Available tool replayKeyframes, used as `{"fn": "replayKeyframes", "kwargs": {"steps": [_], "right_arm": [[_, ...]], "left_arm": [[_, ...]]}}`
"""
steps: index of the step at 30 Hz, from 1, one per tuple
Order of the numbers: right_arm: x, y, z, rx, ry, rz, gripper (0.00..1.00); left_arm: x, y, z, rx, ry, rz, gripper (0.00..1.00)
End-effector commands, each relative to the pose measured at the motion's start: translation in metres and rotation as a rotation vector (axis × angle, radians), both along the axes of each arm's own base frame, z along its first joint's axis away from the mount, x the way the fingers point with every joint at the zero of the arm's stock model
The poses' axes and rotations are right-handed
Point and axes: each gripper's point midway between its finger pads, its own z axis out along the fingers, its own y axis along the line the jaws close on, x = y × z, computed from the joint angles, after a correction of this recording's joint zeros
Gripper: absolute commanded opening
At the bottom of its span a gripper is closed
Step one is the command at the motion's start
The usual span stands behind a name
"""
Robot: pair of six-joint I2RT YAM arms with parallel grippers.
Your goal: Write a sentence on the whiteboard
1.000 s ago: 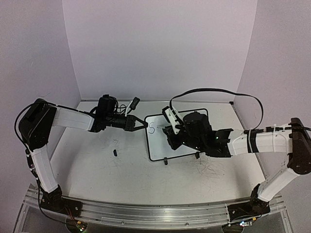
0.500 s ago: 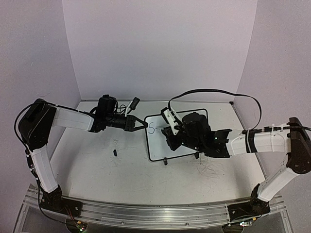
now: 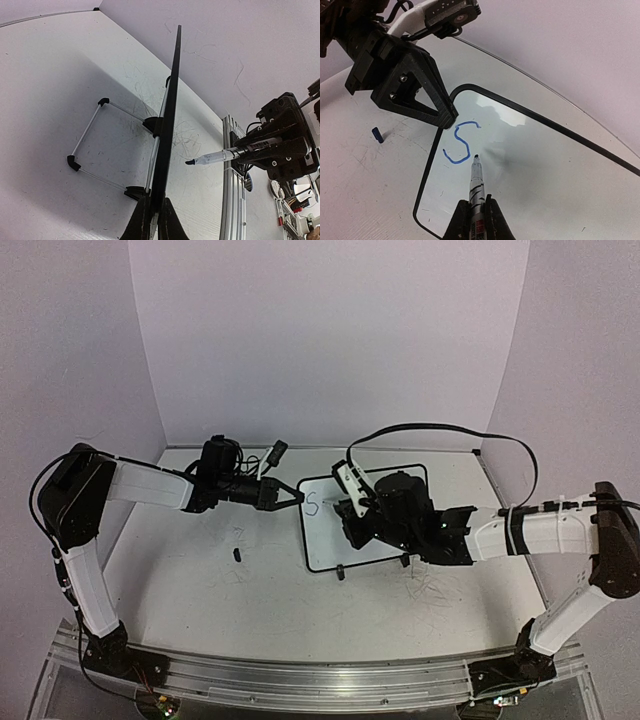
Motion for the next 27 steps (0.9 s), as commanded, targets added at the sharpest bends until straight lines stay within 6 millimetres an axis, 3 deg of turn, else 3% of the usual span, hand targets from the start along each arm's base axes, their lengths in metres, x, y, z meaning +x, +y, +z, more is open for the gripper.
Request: {"fn": "replayKeyframes", "kwargs": {"steps": [1,27], "right_arm": [[0.006,0.001,0.01,0.045,-0.032,-0.027,0.0],[0.013,0.015,0.008,0.042,-0.034,-0.012,0.0]], "left_arm": [[0.0,0.001,0.012,-0.013,-0.017,0.0,0.0],[-0.001,0.001,0.012,-0.016,-0.009,-0.009,0.0]]}}
